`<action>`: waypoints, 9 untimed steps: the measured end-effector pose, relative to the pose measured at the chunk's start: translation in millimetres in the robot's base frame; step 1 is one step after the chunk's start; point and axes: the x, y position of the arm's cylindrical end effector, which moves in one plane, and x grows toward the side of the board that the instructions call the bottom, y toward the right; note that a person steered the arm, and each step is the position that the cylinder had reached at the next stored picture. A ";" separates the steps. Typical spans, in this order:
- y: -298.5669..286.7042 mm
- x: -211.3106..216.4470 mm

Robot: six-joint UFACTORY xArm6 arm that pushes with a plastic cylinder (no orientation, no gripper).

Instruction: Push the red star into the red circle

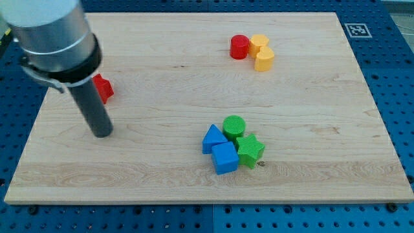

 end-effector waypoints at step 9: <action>-12.1 -87.0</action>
